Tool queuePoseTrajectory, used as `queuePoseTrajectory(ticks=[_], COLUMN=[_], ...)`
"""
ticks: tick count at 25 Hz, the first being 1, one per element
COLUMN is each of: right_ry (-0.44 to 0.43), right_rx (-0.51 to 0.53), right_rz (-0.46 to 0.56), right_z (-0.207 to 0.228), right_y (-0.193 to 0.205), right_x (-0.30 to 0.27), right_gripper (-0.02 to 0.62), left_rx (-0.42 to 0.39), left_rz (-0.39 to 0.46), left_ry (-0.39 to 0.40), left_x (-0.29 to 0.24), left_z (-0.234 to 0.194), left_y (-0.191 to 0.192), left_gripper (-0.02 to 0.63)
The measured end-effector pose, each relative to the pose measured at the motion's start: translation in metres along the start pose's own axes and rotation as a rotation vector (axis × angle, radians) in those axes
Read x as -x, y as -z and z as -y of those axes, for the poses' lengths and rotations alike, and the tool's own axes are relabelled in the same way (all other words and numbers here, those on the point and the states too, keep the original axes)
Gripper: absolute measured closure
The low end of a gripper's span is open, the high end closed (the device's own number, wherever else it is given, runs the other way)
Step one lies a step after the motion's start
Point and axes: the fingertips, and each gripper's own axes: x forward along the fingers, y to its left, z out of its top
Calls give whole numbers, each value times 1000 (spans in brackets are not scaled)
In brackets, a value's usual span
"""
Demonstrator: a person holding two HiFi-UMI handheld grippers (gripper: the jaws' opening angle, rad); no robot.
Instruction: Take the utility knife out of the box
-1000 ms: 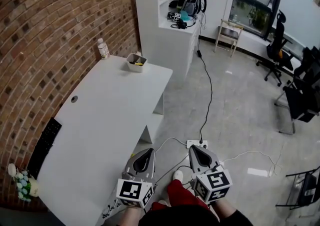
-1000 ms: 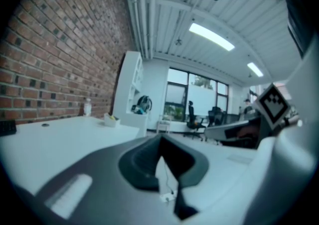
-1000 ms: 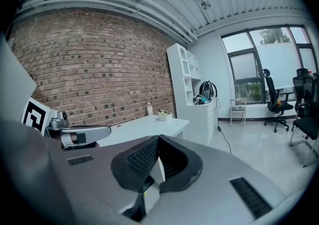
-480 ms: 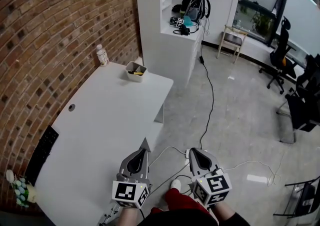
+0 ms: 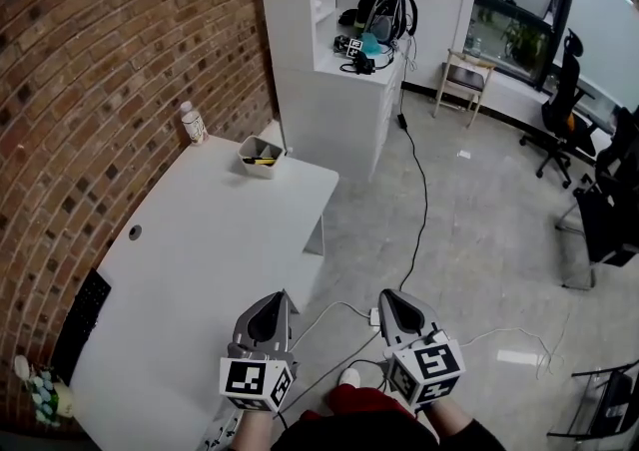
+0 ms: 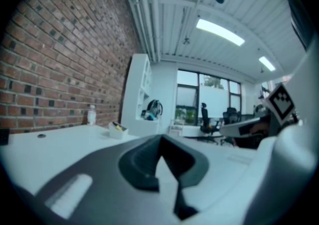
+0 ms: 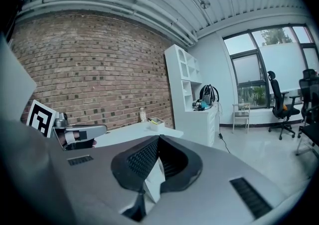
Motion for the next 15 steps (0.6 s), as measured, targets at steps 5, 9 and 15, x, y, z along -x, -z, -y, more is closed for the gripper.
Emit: queuePoseTrajectory(ticks=[5,9,15], right_ry=[-5,-13,-10], right_rx=[10,19,8], right_rz=[17,22,14], right_z=[22,37,52], right_y=[-11,-18,-18], right_x=[-14,-21,-28], right_gripper=[588,588,588], left_rx=[-8,-11,-18], left_rz=[9,17,11], left_ry=[-12,-32,-49], left_x=[-25,-39,-52], left_z=[3,1,0], left_y=[-5,-10,-13], left_gripper=[603,603,603])
